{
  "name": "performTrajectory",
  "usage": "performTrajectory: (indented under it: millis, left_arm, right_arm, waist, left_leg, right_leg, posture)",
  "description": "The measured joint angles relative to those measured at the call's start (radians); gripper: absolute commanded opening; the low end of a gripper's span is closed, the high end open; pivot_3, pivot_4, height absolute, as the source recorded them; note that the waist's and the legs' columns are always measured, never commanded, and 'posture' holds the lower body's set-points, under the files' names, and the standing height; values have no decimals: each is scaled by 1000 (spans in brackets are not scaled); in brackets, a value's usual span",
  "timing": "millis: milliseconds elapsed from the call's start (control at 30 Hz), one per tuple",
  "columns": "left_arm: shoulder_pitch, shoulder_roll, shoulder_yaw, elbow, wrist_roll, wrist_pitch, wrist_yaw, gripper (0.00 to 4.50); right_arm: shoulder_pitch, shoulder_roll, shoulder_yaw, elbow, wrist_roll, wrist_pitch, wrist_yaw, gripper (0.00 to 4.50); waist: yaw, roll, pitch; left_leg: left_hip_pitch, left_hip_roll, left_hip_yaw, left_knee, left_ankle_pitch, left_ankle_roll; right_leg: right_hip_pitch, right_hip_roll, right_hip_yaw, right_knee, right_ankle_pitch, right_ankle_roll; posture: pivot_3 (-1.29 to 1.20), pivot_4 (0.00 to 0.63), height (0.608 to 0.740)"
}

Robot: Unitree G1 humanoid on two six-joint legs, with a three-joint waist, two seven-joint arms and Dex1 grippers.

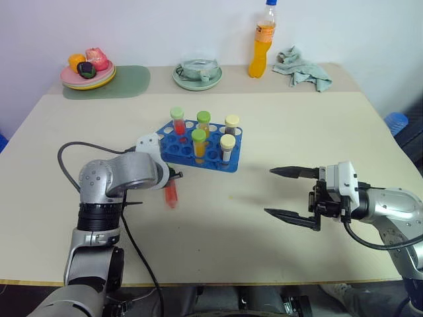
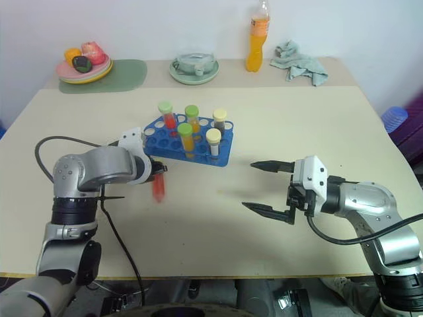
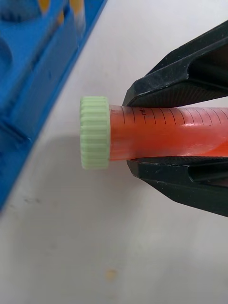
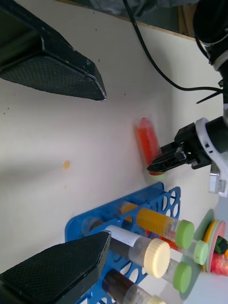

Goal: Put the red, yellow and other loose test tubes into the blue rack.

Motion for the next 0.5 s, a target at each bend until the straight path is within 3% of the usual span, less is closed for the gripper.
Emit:
performTrajectory:
  millis: [167,333,433,500]
  left_arm:
    - [10,215,-22,-142,1,6,-292,770]
    - [53,303,0,-329,59,-79,-519,770]
    - [113,305,49,-434,251,-183,-746,770]
    - [212,332,61,-514,498,-307,-940,770]
  right_arm:
    - [-18,2,6,33,-2,12,-8,4500]
    - [-66,17,15,48,5,30,-19,4500]
    - [-99,30,27,62,7,40,-23,4500]
    - [-125,48,34,65,15,52,-36,4500]
  waist:
    - [0,0,0]
    - [1,0,0]
    - [0,0,0]
    - [-9,1,0]
  left_leg:
    - [0,0,1,-1,0,0]
    - [0,0,1,-2,0,1]
    - [0,1,2,-2,0,1]
    - [0,1,5,-4,0,1]
  right_leg:
    - [0,0,0,-1,-1,-3]
    - [0,-1,1,-1,-2,-4]
    - [0,-1,1,-2,-3,-5]
    - [0,-1,2,-3,-5,-8]
  posture:
    - [0,150,740]
    - [0,150,740]
    - [0,150,740]
    - [0,150,740]
